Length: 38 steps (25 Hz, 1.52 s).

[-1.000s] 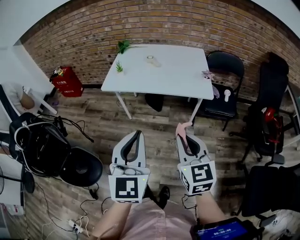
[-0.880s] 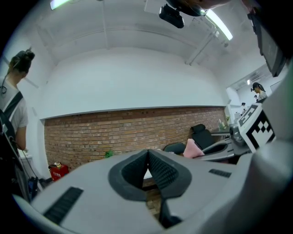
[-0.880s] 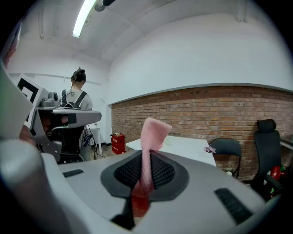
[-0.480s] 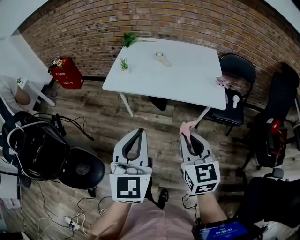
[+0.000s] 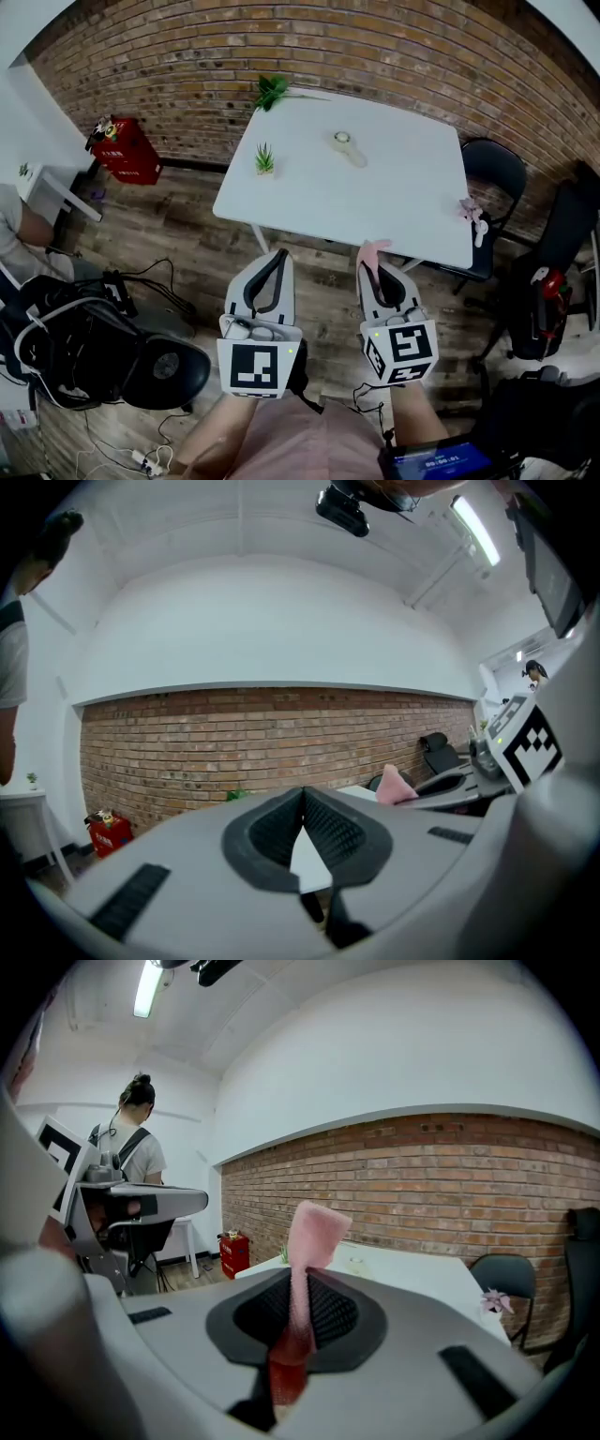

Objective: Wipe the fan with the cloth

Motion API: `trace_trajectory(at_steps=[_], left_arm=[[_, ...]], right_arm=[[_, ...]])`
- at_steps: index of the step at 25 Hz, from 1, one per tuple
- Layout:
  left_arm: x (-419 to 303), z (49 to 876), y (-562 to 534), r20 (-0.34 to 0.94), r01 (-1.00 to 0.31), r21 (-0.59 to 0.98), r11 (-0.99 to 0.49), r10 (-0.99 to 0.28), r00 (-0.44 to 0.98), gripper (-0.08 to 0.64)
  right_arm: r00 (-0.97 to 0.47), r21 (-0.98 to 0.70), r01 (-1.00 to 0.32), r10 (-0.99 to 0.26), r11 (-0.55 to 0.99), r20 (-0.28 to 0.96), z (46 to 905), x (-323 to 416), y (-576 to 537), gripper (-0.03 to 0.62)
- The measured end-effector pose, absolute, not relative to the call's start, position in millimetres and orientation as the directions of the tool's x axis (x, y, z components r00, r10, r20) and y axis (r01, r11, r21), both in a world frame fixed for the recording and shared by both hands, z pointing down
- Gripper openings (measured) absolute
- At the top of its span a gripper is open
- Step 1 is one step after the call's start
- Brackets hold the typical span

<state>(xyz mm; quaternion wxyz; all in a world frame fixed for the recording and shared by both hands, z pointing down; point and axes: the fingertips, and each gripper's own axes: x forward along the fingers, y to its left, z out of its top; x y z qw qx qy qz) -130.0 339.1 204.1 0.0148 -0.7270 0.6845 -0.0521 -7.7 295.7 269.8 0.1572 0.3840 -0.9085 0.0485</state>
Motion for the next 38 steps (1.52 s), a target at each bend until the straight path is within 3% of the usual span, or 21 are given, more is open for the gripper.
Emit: trace_trajectory(at_steps=[8,21,33,38], left_arm=[[-142.3,210.1,297.2,0.033,-0.985,-0.103,-0.141,-0.99,0.139,0.012],[-121.8,245.5,228.2,0.155,-0.963,-0.099,-0.25,-0.96,0.233,0.012],[-111.0,269.5,98.9,0.243,-0.969,-0.108,-0.224,-0.951,0.192,0.012],[-111.3,249.7,57.1,0.217,-0.976,-0.114,-0.185,-0.963,0.157,0.012]], right_arm=[[-0.617,0.079,-0.744,-0.729,0.663,0.297,262.2,-20.0,255.2,0.037],[-0.563,0.025,-0.8,-0.765,0.599,0.314,280.9,-0.6,188.6,0.037],[-0.574,-0.06,-0.803,-0.74,0.593,0.35,314.2,26.7,60.0,0.038],[-0.594,-0.054,-0.786,-0.73,0.616,0.338,305.0,29.5,16.2,0.038]])
